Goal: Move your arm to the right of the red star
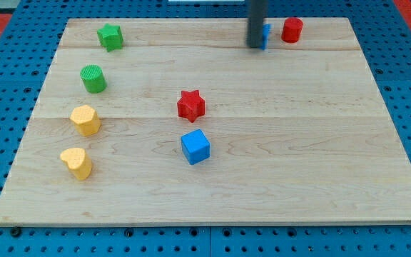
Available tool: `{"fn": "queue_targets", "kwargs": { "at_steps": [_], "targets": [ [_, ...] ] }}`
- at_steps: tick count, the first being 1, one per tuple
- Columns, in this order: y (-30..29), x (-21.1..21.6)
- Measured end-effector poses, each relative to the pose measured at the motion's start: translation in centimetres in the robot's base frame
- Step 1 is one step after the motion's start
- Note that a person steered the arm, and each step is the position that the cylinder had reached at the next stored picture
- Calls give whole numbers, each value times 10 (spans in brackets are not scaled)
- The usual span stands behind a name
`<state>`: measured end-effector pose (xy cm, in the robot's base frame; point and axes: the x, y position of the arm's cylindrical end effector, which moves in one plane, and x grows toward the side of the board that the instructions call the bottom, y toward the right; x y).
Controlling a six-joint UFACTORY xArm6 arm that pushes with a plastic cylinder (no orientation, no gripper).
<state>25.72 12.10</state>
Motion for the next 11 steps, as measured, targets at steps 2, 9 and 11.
{"fn": "queue_targets", "kwargs": {
  "at_steps": [2,9,11],
  "targets": [
    [-5,72],
    [-16,195],
    [-134,164]
  ]
}}
